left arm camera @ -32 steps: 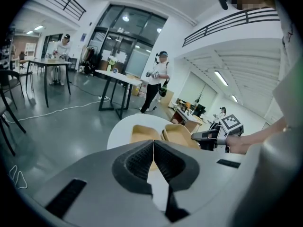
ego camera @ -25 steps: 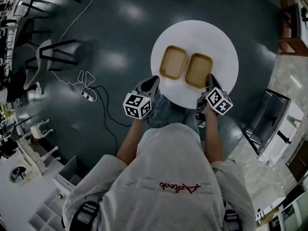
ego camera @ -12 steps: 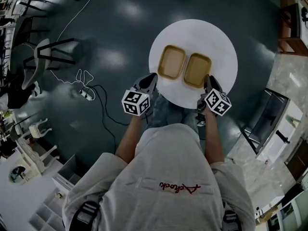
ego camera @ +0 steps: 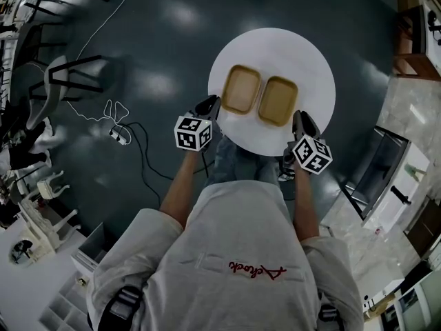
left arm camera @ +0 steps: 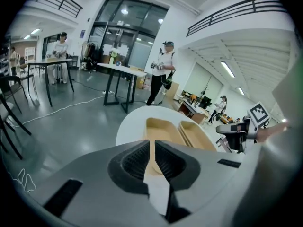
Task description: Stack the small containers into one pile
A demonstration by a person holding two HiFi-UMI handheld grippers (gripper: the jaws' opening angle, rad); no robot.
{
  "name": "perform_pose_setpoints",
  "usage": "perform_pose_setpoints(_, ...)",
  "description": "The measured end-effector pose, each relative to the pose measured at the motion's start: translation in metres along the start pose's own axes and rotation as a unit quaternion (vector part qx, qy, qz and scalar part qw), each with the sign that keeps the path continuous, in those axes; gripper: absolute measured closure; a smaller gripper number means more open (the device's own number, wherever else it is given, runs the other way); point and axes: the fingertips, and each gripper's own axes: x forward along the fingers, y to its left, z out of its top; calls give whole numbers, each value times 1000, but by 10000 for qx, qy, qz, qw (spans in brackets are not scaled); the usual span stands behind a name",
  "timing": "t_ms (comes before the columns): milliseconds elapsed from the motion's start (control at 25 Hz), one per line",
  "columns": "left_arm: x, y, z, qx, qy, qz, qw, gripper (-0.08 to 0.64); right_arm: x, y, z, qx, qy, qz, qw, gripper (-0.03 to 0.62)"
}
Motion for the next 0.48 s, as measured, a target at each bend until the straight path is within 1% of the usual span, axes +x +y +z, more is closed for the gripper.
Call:
perform_pose_setpoints(120, 11, 7, -10, -60, 222, -13, 9997, 530, -6, -2, 0, -32, 3, 17, 10000, 506)
perform_pose_setpoints(160, 14, 8, -12, -89, 285, -34, 9995, 471, -7, -2, 0, -42, 18, 19, 10000, 506)
perform_pose_setpoints(200, 17, 9, -14, -109, 336, -50, 9994, 462, -8, -3, -1, -53, 35, 21, 10000, 506)
perform_pose_setpoints(480, 37, 16, -20, -38, 583, -65, 9983, 462, -12, -4, -6, -136, 130, 25, 9998, 506)
